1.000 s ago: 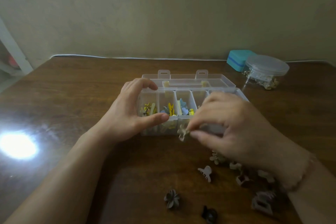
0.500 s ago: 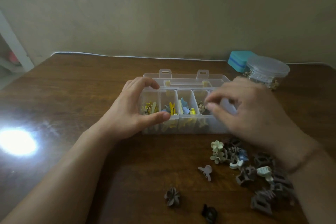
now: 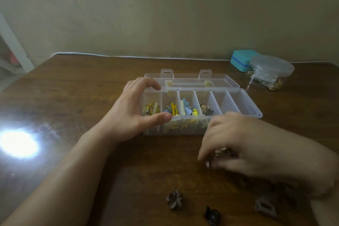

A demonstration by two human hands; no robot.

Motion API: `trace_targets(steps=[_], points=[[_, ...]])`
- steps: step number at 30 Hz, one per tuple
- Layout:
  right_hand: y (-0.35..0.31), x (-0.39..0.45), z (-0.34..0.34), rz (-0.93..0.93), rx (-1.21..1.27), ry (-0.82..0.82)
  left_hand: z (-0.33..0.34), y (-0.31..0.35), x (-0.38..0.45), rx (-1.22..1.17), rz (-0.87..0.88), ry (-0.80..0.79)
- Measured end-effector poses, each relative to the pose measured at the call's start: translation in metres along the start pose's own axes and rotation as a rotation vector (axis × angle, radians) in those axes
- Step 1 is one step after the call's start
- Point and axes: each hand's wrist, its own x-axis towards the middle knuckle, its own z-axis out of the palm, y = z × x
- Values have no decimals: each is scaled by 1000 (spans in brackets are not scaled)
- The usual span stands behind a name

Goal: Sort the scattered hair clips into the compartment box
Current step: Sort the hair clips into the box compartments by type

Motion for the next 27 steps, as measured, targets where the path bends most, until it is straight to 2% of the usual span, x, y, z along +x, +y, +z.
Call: trace_targets(steps=[3,5,9,12,13,15,17,19,21,24,27], points=[[13,-4,-4,112,97,430,1,0,0,2,3,-4],[19,-2,-2,232,108,599,1,-1,1,10,14,1],[25,1,4,319,45,588,1,-1,1,6,9,-3],[13,-2,-2,207,65,637,1,-1,1,9,11,-2],[3,-2,-4,106,85,576,1,0,0,10,14,0],[-19,1,0,-137,81,334,2,0,0,17,19,5],[-36,9,12,-294,3,112,2,-1,0,27,18,6],[-43,19,27,-359,-24,30,2,-1,1,35,18,4],[-42,25,34,-376,6,23,2,-1,0,42,22,0],[-30,20,23,-276,230,127,1,-2,1,36,33,4],[-6,12,5,-24,397,568,1,-2,1,34,31,-5]])
